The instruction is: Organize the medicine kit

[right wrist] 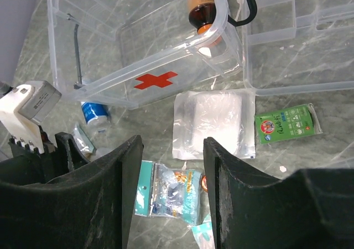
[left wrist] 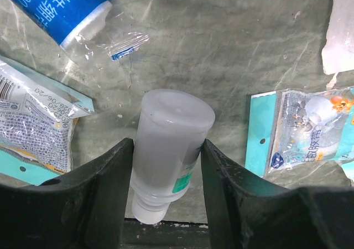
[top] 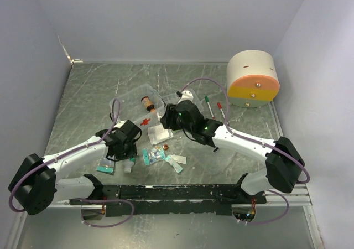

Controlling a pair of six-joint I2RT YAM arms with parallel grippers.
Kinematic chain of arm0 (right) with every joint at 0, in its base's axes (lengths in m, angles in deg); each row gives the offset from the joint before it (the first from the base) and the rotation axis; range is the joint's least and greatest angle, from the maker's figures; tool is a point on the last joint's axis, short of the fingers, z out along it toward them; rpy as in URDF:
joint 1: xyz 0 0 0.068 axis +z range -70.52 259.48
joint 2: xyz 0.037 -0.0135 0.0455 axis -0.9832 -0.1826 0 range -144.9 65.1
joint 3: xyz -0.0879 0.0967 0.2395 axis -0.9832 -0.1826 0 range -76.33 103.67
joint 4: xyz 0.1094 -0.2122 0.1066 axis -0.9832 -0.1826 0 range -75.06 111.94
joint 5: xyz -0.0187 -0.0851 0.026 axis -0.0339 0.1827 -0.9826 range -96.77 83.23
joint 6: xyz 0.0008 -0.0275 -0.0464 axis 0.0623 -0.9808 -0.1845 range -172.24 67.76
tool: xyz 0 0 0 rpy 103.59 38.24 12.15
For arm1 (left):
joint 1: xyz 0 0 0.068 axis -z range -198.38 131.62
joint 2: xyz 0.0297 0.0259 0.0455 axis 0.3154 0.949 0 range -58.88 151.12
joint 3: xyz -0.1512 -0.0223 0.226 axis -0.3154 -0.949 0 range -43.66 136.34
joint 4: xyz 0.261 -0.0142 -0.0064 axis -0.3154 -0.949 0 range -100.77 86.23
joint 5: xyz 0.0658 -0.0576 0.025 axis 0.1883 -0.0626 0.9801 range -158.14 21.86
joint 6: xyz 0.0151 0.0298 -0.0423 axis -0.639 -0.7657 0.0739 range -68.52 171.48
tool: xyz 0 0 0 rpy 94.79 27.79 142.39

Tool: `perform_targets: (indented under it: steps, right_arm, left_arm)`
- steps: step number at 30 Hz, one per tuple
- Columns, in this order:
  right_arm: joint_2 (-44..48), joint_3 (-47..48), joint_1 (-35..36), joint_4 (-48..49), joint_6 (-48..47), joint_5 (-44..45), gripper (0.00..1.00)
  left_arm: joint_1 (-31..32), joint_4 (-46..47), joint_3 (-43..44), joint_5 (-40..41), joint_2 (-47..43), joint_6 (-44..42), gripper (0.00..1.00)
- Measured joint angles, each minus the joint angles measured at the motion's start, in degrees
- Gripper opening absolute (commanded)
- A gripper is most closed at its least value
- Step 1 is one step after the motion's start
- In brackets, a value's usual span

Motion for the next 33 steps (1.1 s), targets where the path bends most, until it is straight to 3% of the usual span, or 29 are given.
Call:
perform_targets:
  steps: [3, 5, 8, 14, 20, 33]
  right_arm:
    - [0.6, -0.3, 0.0, 0.6, 0.2, -0.1, 0.48]
    - [1.2, -0.9, 0.0, 1.3, 0.4, -0.2, 0.48]
    - [2.0, -1.7, 0.0, 1.8, 0.8, -0.4, 0.48]
    - [2.8, -2.4, -0.1, 2.3, 1.5, -0.4, 0.47]
    - [3.7, -2.9, -0.1, 2.6, 1.9, -0.4, 0.46]
    - [5.8, -3.9, -0.3, 2.6, 2.8, -0.1, 0.45]
  left_arm:
    - [0.0, 0.6, -0.1, 0.0, 0.0, -0.3, 0.66]
    - [0.0, 1.3, -0.2, 0.0, 0.3, -0.6, 0.68]
    - [0.1, 3.0, -0.9, 0.7, 1.9, -0.8, 0.65]
    - [0.2, 5.1, -1.1, 1.2, 2.5, -1.6, 0.46]
    - [0.2, 3.8, -1.1, 1.3, 1.2, -1.8, 0.42]
    - [0.3, -3.1, 8.6, 2.3, -20.5, -2.1, 0.4]
